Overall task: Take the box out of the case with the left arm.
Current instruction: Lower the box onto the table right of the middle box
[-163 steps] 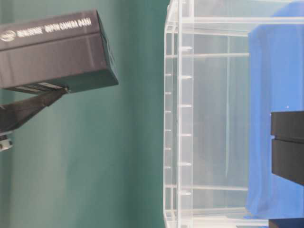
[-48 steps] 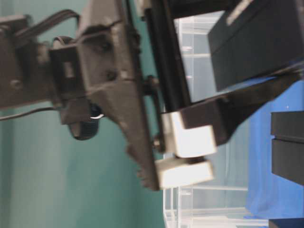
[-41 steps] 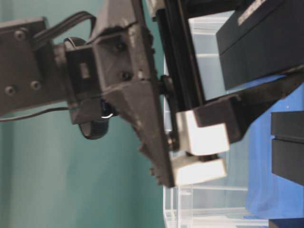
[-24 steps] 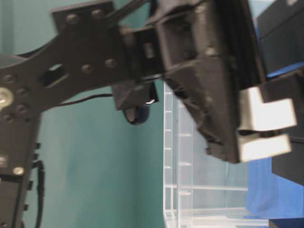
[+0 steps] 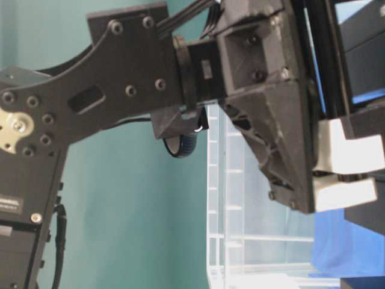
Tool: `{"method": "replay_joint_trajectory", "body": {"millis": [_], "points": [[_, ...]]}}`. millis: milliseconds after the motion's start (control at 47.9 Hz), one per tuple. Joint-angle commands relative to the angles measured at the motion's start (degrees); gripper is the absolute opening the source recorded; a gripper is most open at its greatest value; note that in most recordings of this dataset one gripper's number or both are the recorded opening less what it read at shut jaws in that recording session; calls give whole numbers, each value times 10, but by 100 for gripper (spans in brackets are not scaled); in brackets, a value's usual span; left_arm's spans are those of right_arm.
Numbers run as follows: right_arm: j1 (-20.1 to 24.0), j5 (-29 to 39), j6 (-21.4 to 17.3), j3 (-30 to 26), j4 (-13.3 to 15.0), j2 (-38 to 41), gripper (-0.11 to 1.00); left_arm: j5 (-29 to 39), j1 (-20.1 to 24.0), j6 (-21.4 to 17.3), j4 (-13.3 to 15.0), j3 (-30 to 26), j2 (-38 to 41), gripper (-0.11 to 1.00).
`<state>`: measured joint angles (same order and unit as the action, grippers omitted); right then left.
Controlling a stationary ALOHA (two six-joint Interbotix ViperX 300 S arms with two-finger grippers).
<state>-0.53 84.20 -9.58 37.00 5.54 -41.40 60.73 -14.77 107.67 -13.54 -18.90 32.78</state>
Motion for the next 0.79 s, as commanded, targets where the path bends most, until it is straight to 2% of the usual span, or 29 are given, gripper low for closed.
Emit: {"method": "replay_joint_trajectory", "body": {"millis": [0,292,418,459,773], "points": [[-1,-3,-1,-7,-1,0,2,-5,0,-4,-2,-12,-20,62],[-1,-2,-1,-7,-1,0,2,-5,-1,-7,1,-15,-22,63],[-1,-1,-1,-6,-1,0,2,-4,-2,-9,1,-15,-23,87],[-1,-2,-1,-7,-1,-1,2,-4,-3,-8,1,-15,-24,90],[-1,-1,-1,-7,0,-2,2,25,-2,-5,2,-18,-43,89]]}}
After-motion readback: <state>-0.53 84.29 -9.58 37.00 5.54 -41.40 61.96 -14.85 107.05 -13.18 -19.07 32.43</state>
